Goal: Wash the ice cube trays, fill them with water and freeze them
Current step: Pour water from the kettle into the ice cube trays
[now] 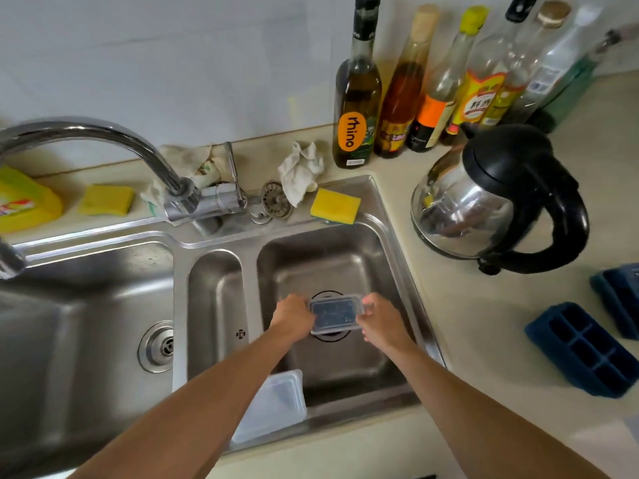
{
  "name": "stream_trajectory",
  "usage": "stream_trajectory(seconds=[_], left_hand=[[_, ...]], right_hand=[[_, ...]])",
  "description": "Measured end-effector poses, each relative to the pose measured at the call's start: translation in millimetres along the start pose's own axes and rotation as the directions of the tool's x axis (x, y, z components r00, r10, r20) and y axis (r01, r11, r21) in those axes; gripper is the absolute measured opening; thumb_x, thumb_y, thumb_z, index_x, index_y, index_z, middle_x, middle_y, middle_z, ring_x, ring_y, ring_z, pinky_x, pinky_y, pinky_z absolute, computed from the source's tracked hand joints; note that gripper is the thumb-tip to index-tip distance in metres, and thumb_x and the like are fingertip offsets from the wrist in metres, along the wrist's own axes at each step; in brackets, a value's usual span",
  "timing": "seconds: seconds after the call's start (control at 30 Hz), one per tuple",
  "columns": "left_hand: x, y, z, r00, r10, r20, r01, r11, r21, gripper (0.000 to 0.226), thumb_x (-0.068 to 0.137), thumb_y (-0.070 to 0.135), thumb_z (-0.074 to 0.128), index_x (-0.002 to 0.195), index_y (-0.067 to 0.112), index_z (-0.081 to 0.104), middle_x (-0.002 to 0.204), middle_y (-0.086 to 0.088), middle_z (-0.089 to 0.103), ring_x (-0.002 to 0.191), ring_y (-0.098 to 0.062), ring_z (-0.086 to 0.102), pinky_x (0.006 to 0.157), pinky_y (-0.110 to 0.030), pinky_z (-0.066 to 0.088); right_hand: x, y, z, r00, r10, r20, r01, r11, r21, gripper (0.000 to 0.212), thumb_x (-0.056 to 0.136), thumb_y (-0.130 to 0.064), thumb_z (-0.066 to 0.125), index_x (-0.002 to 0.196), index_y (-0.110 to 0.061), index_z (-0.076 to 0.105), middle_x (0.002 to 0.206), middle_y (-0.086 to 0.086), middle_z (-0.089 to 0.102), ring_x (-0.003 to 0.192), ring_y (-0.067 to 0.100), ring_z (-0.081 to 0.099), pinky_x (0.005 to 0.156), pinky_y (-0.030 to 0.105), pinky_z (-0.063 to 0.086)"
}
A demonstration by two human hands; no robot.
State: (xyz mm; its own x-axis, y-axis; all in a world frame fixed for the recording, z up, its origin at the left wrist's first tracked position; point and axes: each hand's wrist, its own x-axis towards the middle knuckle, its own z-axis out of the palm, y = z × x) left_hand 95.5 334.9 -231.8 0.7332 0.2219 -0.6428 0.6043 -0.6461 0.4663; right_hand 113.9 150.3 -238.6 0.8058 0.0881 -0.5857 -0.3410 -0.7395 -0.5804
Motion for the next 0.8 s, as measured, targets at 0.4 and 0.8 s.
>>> stream_trajectory(seconds=[0.4, 0.8], left_hand=[[44.3, -19.0, 29.6, 0.992, -0.114, 0.050, 0.112, 0.993, 0.038, 0.026, 0.092, 0.004, 0.059, 0.117, 0.004, 0.066, 0.110, -0.016, 0.069, 0.092, -0.027, 0.065, 0.076, -0.032, 0.051], [68.5, -33.6, 38.2, 0.974, -0.227, 0.028, 0.228, 0.962, -0.151, 0.024, 0.100, 0.014, 0.055, 0.077, 0.009, 0.061, 0.074, -0.010, 0.065, 0.070, -0.028, 0.067, 0.065, -0.037, 0.058]], right_hand=[[50.0, 23.3, 37.1, 0.996, 0.044, 0.083, -0.039, 0.997, -0.063, 0.020, 0.099, -0.005, 0.062, 0.117, -0.013, 0.060, 0.102, -0.003, 0.059, 0.086, 0.007, 0.057, 0.055, 0.013, 0.039], [63.5, 30.5, 47.5, 0.981, 0.182, 0.061, -0.181, 0.983, -0.019, 0.010, 0.104, -0.015, 0.057, 0.105, -0.010, 0.066, 0.103, 0.010, 0.069, 0.081, 0.015, 0.060, 0.055, 0.020, 0.043]])
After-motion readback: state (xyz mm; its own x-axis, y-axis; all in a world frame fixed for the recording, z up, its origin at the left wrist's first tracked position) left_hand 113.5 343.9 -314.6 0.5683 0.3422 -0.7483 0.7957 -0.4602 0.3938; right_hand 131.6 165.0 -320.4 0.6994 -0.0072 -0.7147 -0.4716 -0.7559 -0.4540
